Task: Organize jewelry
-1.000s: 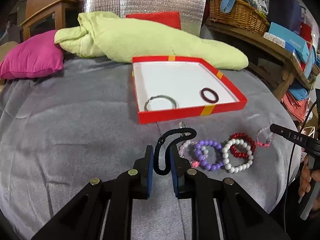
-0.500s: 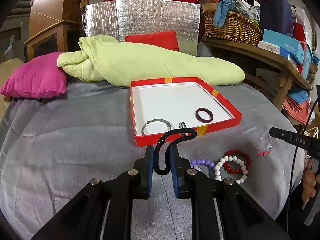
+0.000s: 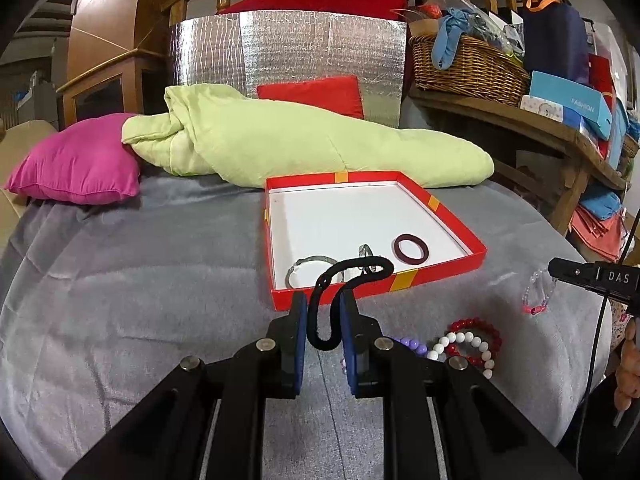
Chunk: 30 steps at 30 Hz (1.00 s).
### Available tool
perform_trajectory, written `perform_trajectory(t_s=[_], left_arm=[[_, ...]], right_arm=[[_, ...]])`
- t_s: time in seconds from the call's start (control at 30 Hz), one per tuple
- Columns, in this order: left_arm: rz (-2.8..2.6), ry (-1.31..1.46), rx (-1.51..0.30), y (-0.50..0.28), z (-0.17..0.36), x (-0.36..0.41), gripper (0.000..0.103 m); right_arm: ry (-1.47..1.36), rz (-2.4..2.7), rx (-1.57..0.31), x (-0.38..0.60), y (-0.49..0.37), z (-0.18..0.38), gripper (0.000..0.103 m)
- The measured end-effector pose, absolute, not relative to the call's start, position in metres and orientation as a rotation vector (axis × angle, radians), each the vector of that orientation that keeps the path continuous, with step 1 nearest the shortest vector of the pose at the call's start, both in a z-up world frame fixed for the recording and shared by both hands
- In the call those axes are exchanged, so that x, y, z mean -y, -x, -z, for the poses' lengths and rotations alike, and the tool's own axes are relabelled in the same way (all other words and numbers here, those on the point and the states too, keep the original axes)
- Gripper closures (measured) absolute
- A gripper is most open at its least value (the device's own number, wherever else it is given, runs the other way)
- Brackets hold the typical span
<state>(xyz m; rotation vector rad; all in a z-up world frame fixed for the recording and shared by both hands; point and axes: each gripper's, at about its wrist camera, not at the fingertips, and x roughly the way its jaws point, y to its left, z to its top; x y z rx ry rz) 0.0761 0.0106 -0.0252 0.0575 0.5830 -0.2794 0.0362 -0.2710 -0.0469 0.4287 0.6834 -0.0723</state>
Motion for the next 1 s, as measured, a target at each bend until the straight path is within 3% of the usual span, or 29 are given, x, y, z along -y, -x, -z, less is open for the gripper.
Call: perform_trajectory(t_s=[1.0], left_arm=[[0.339, -0.059, -0.549, -0.077, 0.017, 0.006, 0.086]], right_arm=[[-0.561, -0.067, -0.644, 0.276, -0.043, 0.035, 0.094]])
